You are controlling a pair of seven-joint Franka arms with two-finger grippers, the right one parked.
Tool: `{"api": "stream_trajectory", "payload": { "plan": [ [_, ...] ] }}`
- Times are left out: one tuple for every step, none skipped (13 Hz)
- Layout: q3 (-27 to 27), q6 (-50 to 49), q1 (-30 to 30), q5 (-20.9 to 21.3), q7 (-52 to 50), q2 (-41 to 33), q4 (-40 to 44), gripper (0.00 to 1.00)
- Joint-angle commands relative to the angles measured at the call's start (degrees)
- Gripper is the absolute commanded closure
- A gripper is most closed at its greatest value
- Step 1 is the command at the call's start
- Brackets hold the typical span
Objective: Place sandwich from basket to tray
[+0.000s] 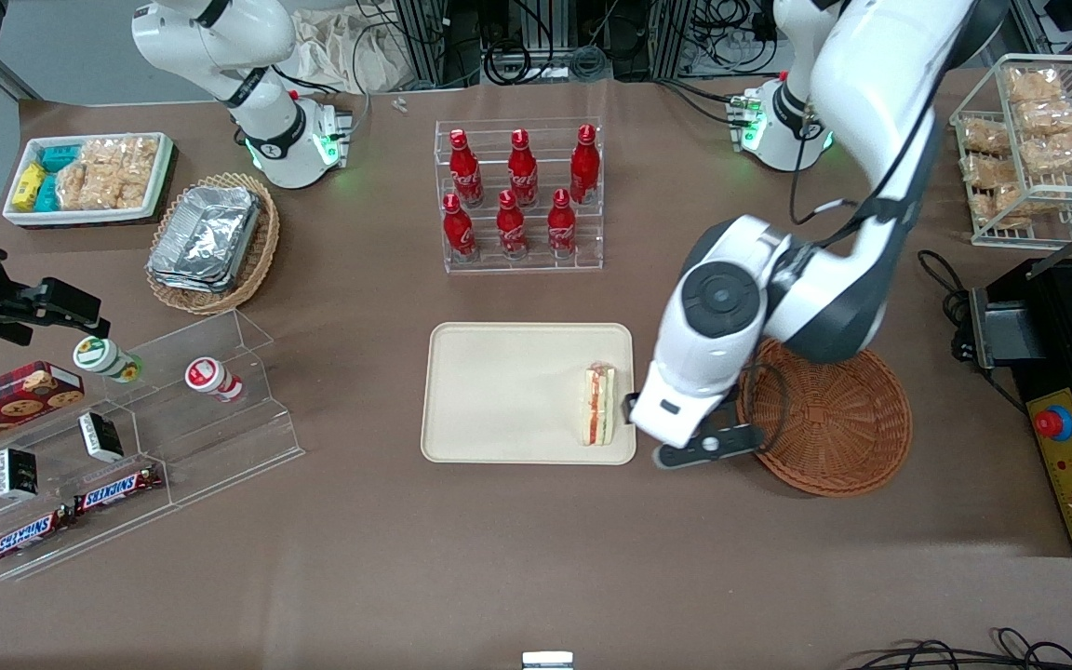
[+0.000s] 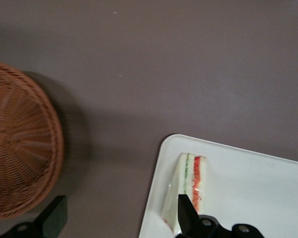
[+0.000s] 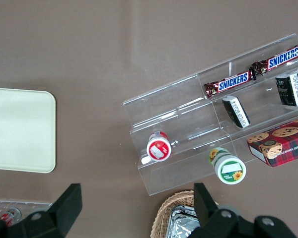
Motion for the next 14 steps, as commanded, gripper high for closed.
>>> {"api": "stream_trajectory", "payload": {
  "plan": [
    [-0.2,-4.6,3.8,-3.7,4.3,-5.4,-1.9,0.00],
    [-0.3,-6.3,5.5,-6.0,6.9,-7.0,-1.9,0.00],
    [0.0,-8.6,5.9,-7.4,8.8,-8.6,-2.0,0.00],
    [-0.1,-11.1,8.1,-7.6,9.9,-10.5,-2.1,0.00],
    [-0.4,-13.5,10.6,-9.1,11.8,-12.8,-2.2,0.00],
    [-0.2,-15.6,12.4,-10.6,13.8,-14.9,-2.7,0.00],
    [-0.3,-17.7,15.4,-11.3,16.6,-16.9,-3.5,0.00],
    [-0.5,-18.1,18.7,-13.5,20.1,-19.6,-5.4,0.00],
    [-0.5,-17.9,19.9,-14.2,22.6,-21.4,-8.4,0.00],
    [0.2,-17.7,19.9,-14.2,24.6,-23.1,-11.2,0.00],
    [2.4,-16.6,19.5,-14.2,26.6,-24.8,-14.0,0.00],
    [4.2,-15.2,19.1,-14.5,28.9,-27.0,-17.3,0.00],
    [4.6,-13.1,19.2,-14.6,30.5,-29.3,-20.5,0.00],
    [4.8,-11.9,19.4,-14.8,30.8,-31.0,-22.8,0.00]
  ]
}}
